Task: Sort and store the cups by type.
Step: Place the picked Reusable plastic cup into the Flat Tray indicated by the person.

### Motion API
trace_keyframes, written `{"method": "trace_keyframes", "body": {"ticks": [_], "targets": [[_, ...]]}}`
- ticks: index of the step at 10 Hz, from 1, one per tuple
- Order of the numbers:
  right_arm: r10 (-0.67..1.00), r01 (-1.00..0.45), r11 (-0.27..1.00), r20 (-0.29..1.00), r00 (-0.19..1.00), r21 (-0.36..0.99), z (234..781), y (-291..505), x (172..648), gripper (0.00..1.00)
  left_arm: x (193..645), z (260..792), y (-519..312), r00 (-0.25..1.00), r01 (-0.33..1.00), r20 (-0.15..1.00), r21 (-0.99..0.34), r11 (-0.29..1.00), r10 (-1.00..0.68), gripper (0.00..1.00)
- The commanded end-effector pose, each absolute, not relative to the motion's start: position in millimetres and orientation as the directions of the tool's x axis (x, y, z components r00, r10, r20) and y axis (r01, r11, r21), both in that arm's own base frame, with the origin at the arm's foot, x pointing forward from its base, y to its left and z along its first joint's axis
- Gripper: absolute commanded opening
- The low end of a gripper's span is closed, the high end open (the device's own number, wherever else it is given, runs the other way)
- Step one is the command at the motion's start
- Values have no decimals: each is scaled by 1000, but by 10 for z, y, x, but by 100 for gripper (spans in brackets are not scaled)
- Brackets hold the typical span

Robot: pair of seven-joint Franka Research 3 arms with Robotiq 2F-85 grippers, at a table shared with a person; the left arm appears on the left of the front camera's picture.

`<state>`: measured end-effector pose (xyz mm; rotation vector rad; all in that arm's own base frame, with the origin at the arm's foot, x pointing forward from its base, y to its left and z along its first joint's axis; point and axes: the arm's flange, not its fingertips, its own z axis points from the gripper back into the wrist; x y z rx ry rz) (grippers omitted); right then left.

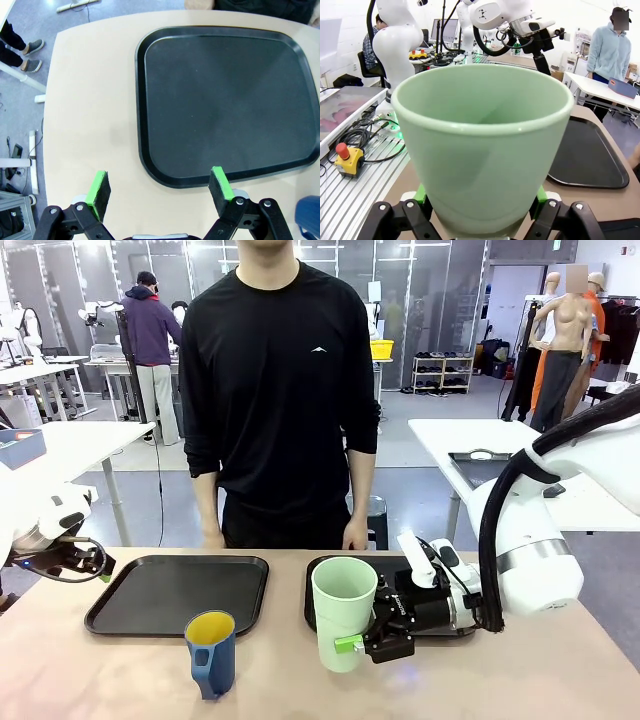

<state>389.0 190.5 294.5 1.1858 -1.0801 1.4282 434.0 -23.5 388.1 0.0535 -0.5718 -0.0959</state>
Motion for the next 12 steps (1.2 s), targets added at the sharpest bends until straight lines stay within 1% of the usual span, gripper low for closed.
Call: {"method": "trace_keyframes", "body": {"ticks": [1, 12], "targets": [[122, -984, -167, 989, -78, -57, 2963, 1907, 3901, 28, 4335, 3885, -250, 835, 77, 538, 84, 993, -111, 100], [122, -984, -167, 989, -78, -57, 2963, 1907, 3901, 28, 4335, 3885, -250, 835, 77, 538, 84, 993, -111, 100]]}}
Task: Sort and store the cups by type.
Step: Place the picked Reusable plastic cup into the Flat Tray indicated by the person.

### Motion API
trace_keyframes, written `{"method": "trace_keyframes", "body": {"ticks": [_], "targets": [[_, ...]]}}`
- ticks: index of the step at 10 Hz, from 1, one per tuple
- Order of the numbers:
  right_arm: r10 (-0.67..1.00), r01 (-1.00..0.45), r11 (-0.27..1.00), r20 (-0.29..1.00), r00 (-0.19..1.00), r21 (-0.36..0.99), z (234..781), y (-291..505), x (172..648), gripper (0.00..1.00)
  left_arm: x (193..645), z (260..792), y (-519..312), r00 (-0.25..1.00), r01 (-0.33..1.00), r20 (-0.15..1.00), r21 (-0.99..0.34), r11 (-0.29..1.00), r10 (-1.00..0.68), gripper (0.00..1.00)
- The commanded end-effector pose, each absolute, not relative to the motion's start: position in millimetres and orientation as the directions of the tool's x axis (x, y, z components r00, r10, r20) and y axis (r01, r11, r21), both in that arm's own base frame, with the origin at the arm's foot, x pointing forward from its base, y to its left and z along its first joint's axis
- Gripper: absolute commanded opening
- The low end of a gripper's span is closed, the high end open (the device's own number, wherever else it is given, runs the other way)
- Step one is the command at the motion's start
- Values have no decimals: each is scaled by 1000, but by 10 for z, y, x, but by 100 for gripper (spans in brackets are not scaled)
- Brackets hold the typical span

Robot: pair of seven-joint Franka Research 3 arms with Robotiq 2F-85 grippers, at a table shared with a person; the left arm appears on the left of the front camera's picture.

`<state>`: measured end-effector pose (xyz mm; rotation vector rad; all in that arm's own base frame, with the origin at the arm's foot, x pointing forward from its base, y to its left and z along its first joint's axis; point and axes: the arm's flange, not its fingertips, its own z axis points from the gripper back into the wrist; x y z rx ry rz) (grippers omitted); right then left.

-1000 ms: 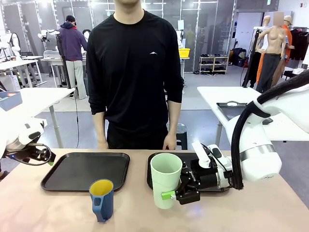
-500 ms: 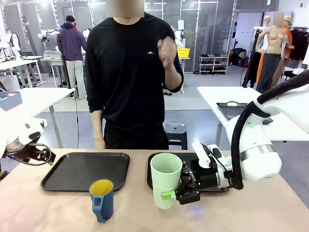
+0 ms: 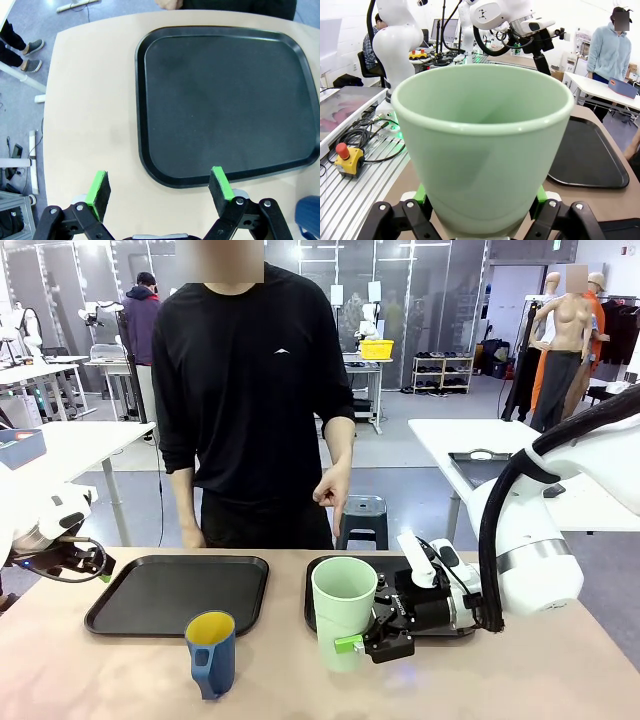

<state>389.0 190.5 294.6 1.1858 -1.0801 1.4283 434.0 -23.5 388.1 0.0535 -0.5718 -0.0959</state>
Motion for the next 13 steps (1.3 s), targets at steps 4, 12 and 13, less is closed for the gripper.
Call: {"method": "trace_keyframes", "body": {"ticks": [4, 12, 13], "targets": [[160, -992, -112, 984, -82, -64, 2933, 1869, 3974, 85, 4335, 3885, -250, 835, 77, 538, 84, 993, -111, 100], [169, -996, 79, 985, -27, -41, 3286, 1076, 5001, 85, 4335, 3885, -250, 835, 77, 538, 84, 993, -111, 100], [167, -994, 102, 986, -24, -42, 3316, 986, 5131, 85, 4335, 3885, -250, 835, 77, 538, 84, 993, -111, 100]]}}
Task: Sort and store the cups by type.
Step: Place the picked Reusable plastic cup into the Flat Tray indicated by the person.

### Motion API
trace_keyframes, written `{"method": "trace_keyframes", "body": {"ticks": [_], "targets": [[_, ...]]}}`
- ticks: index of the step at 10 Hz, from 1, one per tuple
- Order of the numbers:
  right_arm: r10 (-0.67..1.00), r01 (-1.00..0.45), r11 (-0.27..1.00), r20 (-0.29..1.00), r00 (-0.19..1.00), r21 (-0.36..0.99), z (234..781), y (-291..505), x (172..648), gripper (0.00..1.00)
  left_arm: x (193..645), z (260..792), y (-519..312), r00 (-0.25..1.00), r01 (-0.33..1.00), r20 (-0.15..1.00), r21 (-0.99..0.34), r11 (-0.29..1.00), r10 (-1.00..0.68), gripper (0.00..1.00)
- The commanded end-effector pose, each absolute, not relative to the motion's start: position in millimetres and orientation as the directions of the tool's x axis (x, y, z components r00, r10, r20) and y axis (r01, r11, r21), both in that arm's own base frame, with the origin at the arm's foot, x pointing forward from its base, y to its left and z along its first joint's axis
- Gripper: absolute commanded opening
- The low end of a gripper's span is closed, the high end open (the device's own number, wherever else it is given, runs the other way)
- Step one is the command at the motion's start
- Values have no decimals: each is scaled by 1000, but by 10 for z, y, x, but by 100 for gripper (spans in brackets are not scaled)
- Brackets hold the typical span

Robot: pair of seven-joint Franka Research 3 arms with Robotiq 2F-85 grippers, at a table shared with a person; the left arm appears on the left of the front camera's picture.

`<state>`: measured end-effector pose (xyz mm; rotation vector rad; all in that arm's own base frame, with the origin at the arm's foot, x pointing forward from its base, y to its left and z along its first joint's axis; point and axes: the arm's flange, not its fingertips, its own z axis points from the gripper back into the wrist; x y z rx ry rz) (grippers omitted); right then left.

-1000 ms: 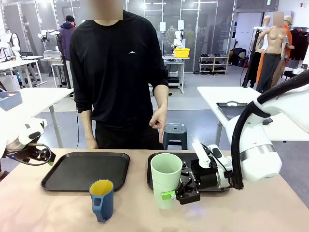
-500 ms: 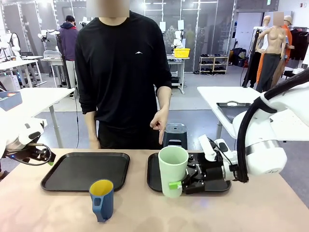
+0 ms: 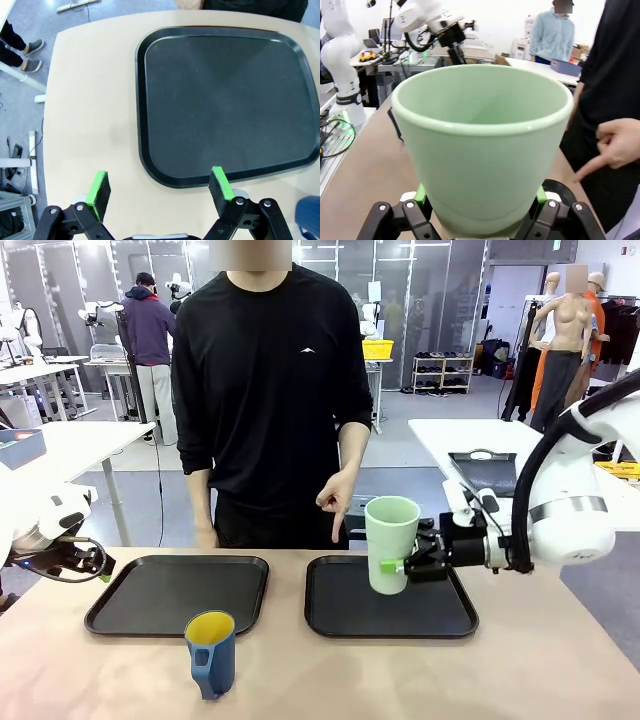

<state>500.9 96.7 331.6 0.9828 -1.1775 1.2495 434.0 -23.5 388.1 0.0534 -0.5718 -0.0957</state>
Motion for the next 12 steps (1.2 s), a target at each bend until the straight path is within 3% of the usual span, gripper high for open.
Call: {"method": "trace_keyframes", "body": {"ticks": [1, 12], "targets": [[161, -993, 117, 987, -8, -27, 3332, 931, 5243, 85, 4335, 3885, -250, 835, 77, 538, 84, 993, -111, 100], [102, -984, 173, 993, 62, 43, 2932, 753, 5603, 85, 4335, 3885, -250, 835, 77, 538, 84, 993, -111, 100]]}}
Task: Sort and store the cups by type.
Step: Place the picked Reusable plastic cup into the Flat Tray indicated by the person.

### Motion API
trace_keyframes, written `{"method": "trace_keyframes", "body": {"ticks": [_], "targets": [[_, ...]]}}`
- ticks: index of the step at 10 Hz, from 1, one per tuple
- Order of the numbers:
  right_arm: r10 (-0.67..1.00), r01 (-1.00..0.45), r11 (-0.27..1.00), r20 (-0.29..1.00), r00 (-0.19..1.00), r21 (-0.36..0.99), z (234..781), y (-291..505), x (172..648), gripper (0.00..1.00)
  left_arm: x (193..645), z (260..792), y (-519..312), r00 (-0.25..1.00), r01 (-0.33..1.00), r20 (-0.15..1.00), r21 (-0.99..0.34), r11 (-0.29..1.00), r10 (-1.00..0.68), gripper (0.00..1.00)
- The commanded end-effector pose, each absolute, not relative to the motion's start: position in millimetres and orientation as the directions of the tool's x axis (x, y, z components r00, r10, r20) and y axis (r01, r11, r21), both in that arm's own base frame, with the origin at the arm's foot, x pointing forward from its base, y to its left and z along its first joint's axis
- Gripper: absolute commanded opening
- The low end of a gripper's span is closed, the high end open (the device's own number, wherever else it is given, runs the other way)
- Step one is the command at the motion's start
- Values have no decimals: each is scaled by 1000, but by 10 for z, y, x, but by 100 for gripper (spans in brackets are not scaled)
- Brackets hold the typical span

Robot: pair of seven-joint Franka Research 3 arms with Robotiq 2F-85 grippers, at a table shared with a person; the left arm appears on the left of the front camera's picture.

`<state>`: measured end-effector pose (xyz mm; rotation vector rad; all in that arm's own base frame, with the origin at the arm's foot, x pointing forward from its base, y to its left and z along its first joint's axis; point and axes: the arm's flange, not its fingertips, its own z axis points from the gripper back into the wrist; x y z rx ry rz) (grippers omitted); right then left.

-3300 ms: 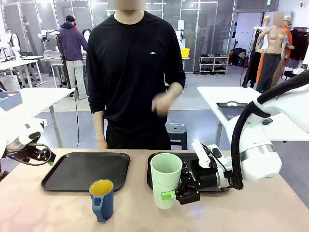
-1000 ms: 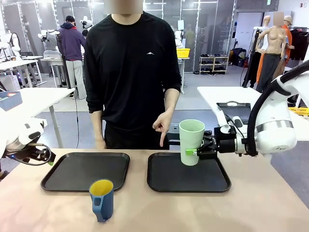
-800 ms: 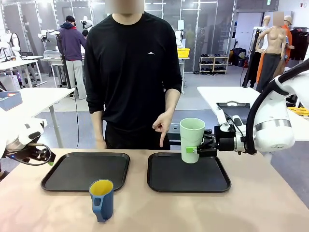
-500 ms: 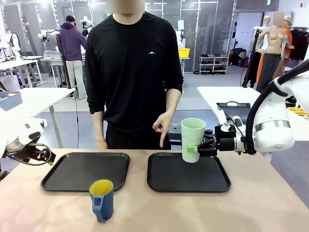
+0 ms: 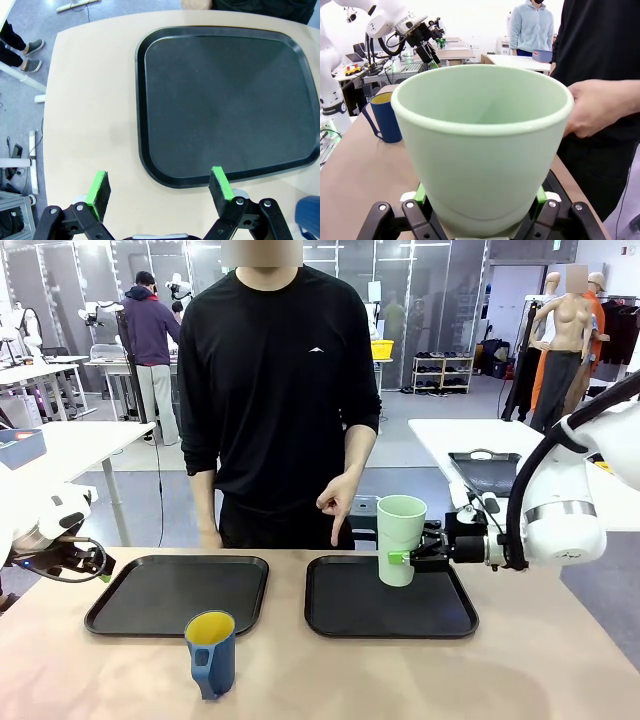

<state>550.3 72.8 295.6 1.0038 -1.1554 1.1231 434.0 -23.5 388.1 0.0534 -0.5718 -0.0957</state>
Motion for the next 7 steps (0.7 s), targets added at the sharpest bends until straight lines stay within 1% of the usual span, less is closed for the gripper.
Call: {"method": "trace_keyframes", "body": {"ticks": [1, 4, 7], "targets": [[99, -983, 175, 992, 76, 57, 2829, 772, 5614, 85, 4335, 3885, -250, 835, 77, 538, 84, 993, -111, 100], [115, -978, 202, 990, 80, 55, 2560, 806, 5700, 85, 4335, 3885, -250, 835, 77, 538, 84, 993, -111, 100], [123, -973, 218, 986, 111, 82, 2343, 817, 5787, 85, 4335, 3885, -250, 835, 77, 538, 84, 993, -111, 100]]}}
